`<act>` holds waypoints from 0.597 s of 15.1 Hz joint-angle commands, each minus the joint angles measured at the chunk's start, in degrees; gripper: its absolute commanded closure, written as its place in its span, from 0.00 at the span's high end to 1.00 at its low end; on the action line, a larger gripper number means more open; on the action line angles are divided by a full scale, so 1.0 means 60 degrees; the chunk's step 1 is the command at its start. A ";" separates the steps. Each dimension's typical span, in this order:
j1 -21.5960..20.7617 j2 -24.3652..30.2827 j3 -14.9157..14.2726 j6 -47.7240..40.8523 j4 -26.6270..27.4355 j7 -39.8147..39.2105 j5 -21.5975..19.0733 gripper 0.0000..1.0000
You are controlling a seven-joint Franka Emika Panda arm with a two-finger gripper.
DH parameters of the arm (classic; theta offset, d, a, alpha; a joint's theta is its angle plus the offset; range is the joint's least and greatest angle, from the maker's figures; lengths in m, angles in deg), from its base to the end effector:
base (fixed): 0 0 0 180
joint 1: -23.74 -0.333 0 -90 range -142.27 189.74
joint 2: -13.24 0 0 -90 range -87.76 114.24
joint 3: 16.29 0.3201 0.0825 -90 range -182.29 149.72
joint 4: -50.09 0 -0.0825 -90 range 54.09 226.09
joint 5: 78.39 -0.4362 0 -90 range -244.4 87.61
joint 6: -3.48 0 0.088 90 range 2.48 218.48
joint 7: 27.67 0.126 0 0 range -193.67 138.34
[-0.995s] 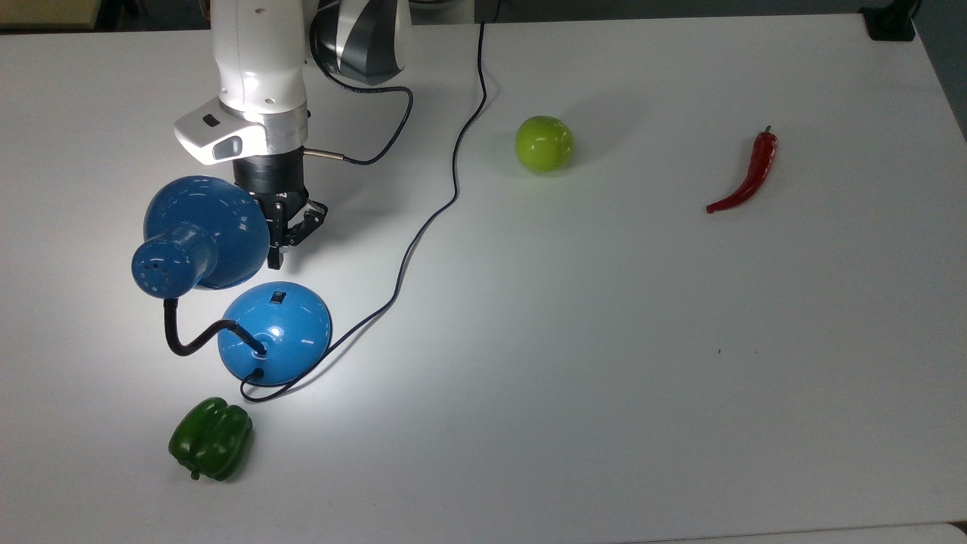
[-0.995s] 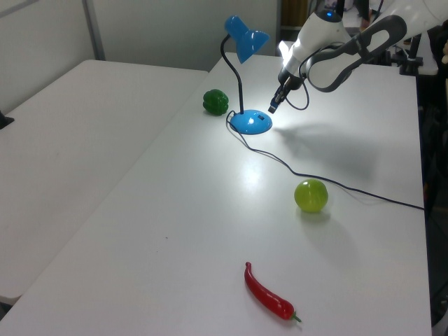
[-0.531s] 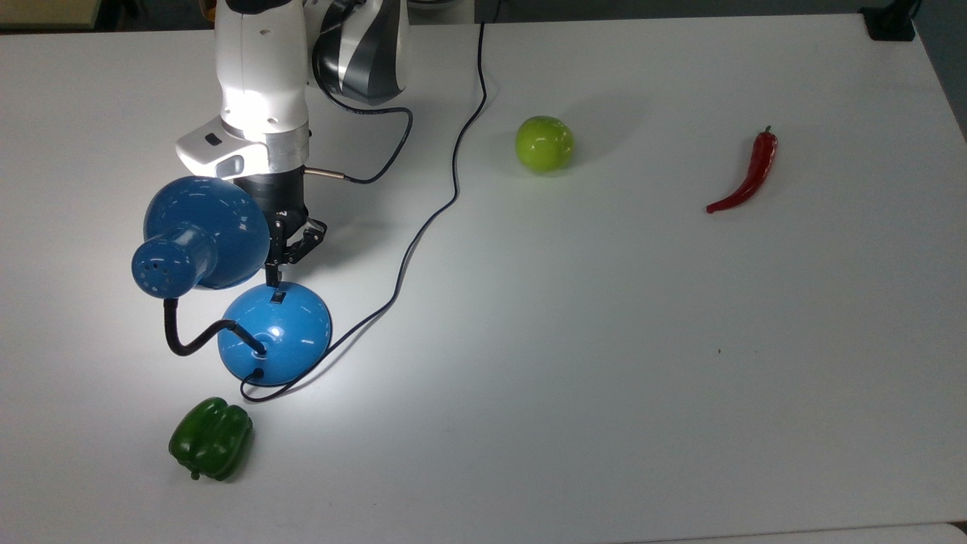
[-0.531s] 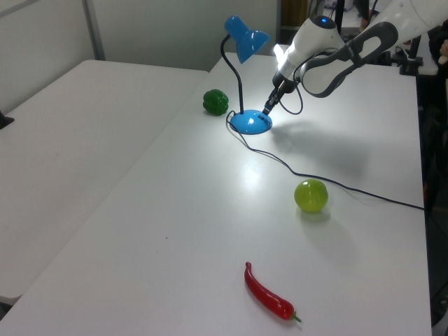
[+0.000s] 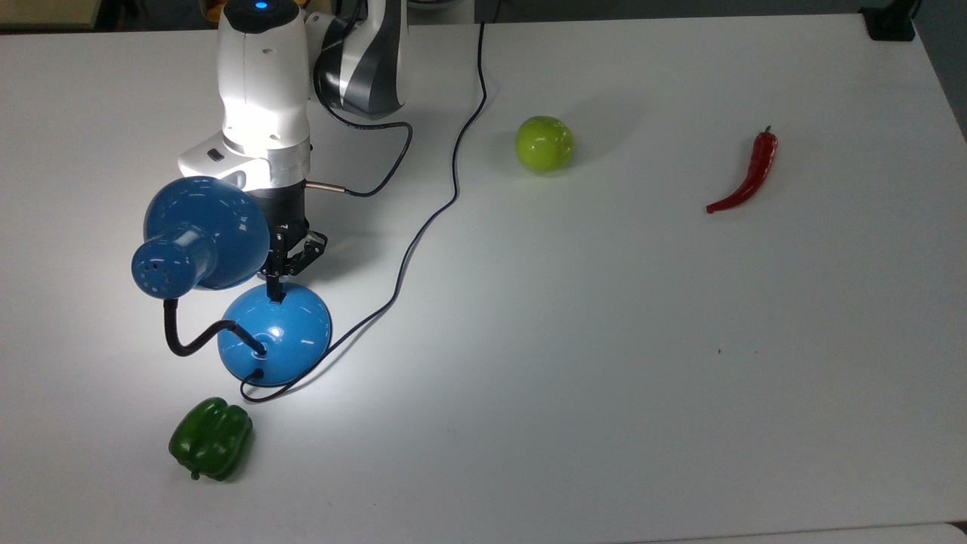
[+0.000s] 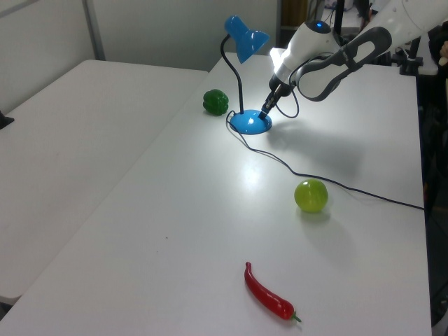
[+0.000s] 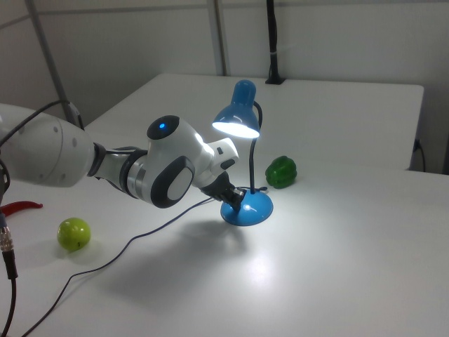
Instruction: Turn off lamp
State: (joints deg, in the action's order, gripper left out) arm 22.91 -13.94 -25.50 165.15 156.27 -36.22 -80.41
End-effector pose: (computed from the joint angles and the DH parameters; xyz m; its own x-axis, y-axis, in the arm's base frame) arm 0.7241 -0.0996 0.2755 0.8834 0.0369 0.4672 -0.0210 -0.9928 0.1182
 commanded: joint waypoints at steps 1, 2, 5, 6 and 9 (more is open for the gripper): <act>-0.0082 -0.0114 -0.0032 0.0301 -0.0017 0.0166 0.0028 0.00; -0.0082 -0.0114 -0.0032 0.0301 0.0012 0.0166 0.0043 0.00; -0.0082 -0.0099 -0.0032 0.0286 0.0217 0.0151 0.0102 0.00; -0.0082 -0.0099 -0.0032 0.0271 0.0276 0.0122 0.0116 0.00; -0.0038 -0.0085 -0.0032 0.0242 0.0379 0.0078 0.0116 0.00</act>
State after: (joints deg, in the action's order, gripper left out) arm 22.87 -14.02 -25.49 165.16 156.69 -36.22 -80.40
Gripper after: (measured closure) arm 0.991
